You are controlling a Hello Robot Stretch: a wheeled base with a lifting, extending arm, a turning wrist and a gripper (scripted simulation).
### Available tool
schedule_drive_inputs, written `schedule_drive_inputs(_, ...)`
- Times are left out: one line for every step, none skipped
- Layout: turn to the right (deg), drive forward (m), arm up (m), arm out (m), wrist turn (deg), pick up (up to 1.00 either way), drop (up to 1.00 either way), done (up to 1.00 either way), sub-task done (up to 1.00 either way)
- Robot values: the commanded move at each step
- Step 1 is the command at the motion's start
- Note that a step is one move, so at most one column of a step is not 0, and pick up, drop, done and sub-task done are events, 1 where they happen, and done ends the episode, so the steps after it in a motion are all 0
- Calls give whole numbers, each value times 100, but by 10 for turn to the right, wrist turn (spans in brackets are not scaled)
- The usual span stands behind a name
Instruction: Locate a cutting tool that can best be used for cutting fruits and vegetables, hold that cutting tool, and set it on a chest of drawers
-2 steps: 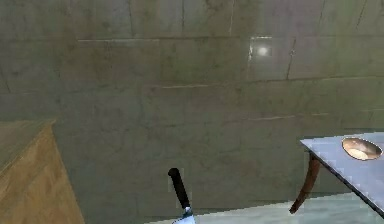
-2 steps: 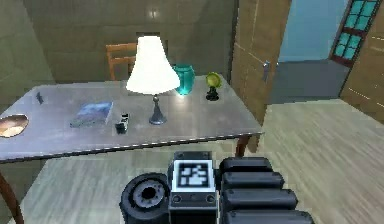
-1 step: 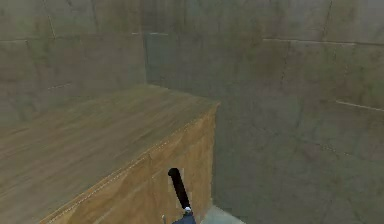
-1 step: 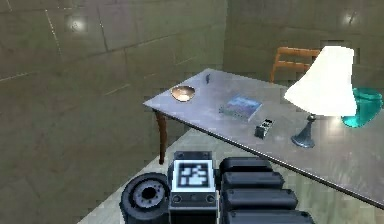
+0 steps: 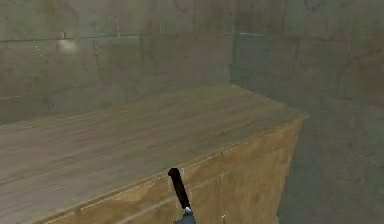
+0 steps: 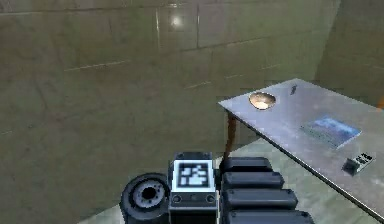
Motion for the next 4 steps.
schedule_drive_inputs(0, 30, 0, 0, 0, 0, 0, 0, 0)
schedule_drive_inputs(450, 0, 0, 0, 0, 0, 0, 0, 0)
schedule_drive_inputs(450, 0, 0, 0, 0, 0, 0, 0, 0)
schedule_drive_inputs(180, 0, 0, 0, 0, 0, 0, 0, 0)
